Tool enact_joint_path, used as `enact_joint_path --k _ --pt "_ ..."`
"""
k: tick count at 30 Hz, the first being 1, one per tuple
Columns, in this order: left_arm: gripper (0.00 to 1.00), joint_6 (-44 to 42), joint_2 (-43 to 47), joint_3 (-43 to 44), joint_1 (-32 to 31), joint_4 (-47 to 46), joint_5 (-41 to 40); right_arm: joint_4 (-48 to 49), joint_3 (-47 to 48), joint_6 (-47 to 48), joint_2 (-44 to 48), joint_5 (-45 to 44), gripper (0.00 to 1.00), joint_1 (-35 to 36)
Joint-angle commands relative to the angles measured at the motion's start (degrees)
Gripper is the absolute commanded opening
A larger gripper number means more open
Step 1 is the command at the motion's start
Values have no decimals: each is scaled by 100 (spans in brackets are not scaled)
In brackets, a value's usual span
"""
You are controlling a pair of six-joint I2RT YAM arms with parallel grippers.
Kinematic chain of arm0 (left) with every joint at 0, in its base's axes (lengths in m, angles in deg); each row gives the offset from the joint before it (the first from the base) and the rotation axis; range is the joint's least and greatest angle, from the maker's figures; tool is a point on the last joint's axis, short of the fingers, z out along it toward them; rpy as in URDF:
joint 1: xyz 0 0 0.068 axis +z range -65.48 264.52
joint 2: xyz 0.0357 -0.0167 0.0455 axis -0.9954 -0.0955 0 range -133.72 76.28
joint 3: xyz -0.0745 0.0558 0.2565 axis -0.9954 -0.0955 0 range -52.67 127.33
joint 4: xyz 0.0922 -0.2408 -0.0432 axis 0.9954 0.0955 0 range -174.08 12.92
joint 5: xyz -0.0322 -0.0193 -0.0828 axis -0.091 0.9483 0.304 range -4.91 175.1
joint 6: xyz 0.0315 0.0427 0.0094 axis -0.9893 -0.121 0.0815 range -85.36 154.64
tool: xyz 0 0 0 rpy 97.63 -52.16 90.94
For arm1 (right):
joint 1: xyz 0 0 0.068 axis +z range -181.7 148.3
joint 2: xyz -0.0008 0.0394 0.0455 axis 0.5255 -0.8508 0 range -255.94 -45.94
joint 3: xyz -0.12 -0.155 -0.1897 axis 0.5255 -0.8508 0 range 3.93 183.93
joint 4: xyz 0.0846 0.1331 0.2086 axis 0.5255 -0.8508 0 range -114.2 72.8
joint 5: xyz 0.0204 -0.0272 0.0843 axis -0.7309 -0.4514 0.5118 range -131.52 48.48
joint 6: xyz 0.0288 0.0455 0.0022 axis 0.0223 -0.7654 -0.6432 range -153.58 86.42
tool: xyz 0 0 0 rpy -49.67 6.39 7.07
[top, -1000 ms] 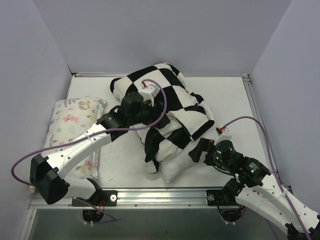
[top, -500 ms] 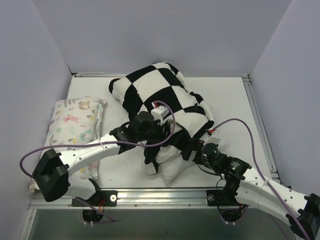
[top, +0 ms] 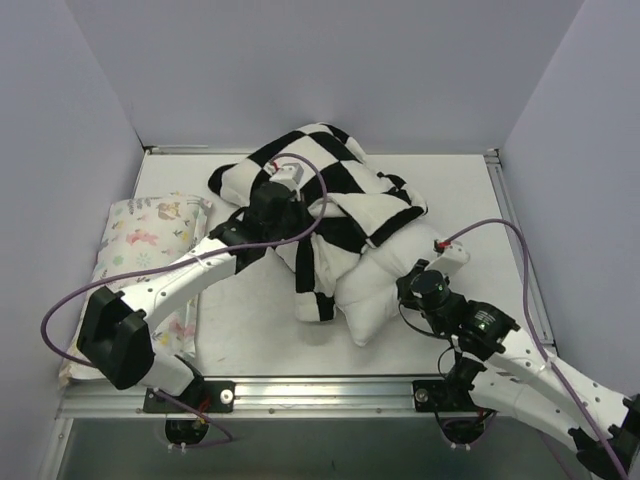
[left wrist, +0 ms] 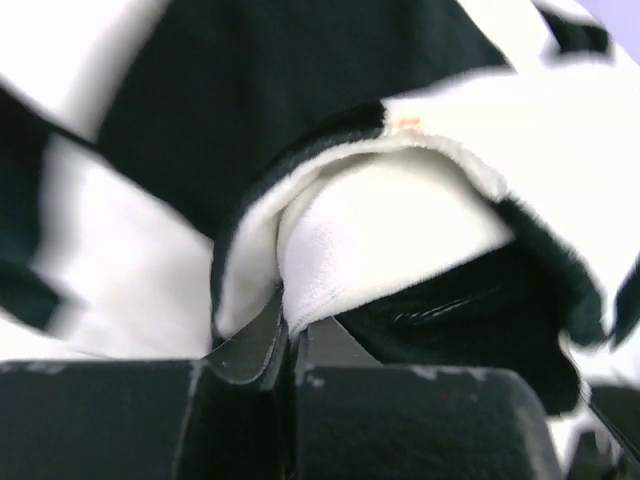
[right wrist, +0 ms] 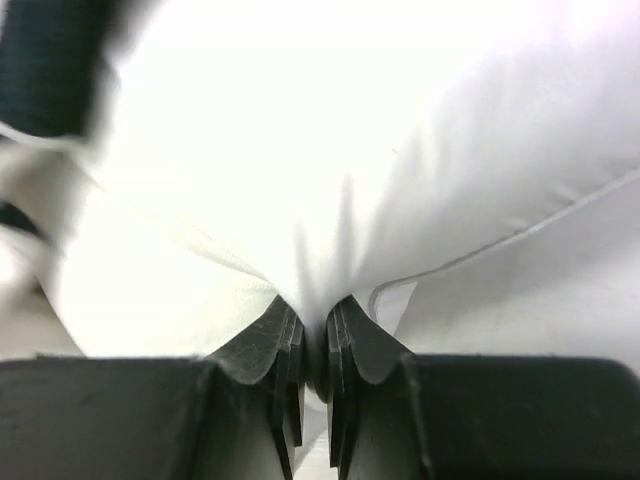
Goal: Remove the pillowcase from the pillow
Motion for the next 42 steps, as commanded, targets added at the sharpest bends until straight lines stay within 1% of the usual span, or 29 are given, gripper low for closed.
enact_joint_path --k 1,3,4,5,6,8,9,10,11,12,14,15,17,18,19,20,21,22,24,25,26,28,29,30,31,33,35,39,42 --pt "0 148 21 437 862 402 -1043 -1092 456 384 599 -737 0 -484" --pt "0 192 -76 614 1198 464 -1219 -1284 562 594 863 -492 0 -984" --pt "0 200 -146 675 1521 473 -1298 -1364 640 691 917 -447 0 -1134" --pt "0 244 -286 815 1672 586 -1369 -1443 815 762 961 -403 0 -1440" --pt "0 314 -365 851 1830 604 -1439 -1609 930 902 988 -393 0 -1574" --pt "0 376 -576 895 2182 631 -1457 -1681 1115 1069 979 -105 0 -1925" --pt "0 394 -629 921 2253 640 -1457 -1716 1298 1166 918 45 0 -2310" --pt "0 385 -691 939 2289 648 -1379 -1716 1370 1315 874 455 0 -2548" --pt "0 350 -735 939 2237 657 -1369 -1716 1440 1395 830 633 0 -2760" --pt "0 272 -735 913 2167 631 -1352 -1708 1528 1456 743 835 0 -3145" --pt "0 192 -718 755 1974 535 -1142 -1681 1643 1684 584 1387 0 -3393" --pt "0 87 -727 711 1746 421 -1045 -1672 1695 1755 366 1504 0 -3490" --pt "0 77 -709 579 1464 394 -1096 -1681 1906 1957 145 1663 1 -3526" --pt "0 112 -674 492 1237 315 -1097 -1672 2011 2027 5 1724 11 -3526" --pt "0 130 -630 282 1139 236 -1097 -1672 2204 2098 -66 1803 39 -3526" --pt "0 165 -578 210 1068 114 -1097 -1672 2327 2255 -102 1891 53 -3518" --pt "0 252 -560 131 1006 69 -1079 -1672 2442 2318 -189 2179 64 -3500" --pt "0 279 -551 70 927 7 -1036 -1672 2617 2362 -216 2295 78 -3456" --pt "0 306 -603 8 874 -64 -974 -1646 2733 2467 -295 2192 85 -3028" --pt "0 315 -630 -1 830 -72 -965 -1629 2759 2528 -339 2008 90 -2773" --pt "0 315 -665 25 813 -72 -956 -1620 2794 2590 -400 1780 92 -2135" --pt "0 315 -683 51 786 -81 -912 -1620 2777 2748 -699 1271 96 -1578" --pt "0 315 -700 69 760 -72 -904 -1611 2690 2784 -813 1111 98 -1279" --pt "0 297 -700 113 751 -64 -895 -1532 2628 2836 -1005 944 98 -780" --pt "0 288 -700 139 751 -55 -877 -1453 2549 2898 -1103 525 100 -506" --pt "0 271 -692 201 742 -20 -860 -1095 2243 3012 -1383 258 100 -31" --pt "0 271 -683 227 742 7 -807 -856 2048 3161 -1647 73 100 120" --pt "0 218 -700 359 733 121 -649 -189 1679 3206 -2473 -68 100 261" --pt "0 122 -691 499 725 218 -561 32 1520 3188 -2895 -208 100 297"
